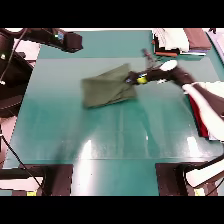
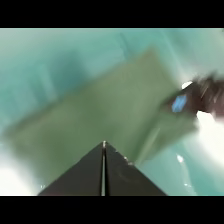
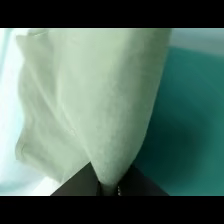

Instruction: Fold the shirts.

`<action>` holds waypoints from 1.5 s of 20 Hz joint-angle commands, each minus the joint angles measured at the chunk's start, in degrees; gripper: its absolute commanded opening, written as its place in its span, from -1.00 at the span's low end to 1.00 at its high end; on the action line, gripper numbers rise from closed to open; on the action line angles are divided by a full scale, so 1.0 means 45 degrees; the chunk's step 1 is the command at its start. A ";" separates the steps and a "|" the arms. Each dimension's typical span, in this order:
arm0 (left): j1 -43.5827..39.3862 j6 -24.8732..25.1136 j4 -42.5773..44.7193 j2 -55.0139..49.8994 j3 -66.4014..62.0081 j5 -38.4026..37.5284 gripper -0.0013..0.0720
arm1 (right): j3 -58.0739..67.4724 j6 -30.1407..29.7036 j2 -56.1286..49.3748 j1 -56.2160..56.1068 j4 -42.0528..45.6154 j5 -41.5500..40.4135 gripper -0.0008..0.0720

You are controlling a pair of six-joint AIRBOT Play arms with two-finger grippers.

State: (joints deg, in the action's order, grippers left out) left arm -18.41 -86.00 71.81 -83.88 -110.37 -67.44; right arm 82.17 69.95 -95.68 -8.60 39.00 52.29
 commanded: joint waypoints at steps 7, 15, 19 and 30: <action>-0.1311 0.0165 -0.0049 -0.0010 -0.0010 0.1132 -0.89 | 0.0000 0.0078 0.3415 0.9403 0.2011 0.1710 -0.93; -0.1311 0.0078 -0.0651 -0.0010 -0.0010 0.1122 -0.89 | 0.2637 0.0126 0.3405 1.1050 0.1909 0.1491 -0.93; -0.1311 0.0083 -0.0675 -0.0010 -0.0010 0.1093 -0.89 | 0.4643 0.0121 0.3405 1.1128 0.2273 0.1967 -0.93; -0.1311 0.0131 -0.0680 -0.0010 -0.0010 0.1083 -0.89 | 0.3356 -0.0622 0.5129 1.3527 0.3036 0.5139 -0.92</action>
State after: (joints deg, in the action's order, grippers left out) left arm -24.29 -85.54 68.75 -83.88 -110.37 -62.59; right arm 101.91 69.17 -76.20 49.06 52.42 72.27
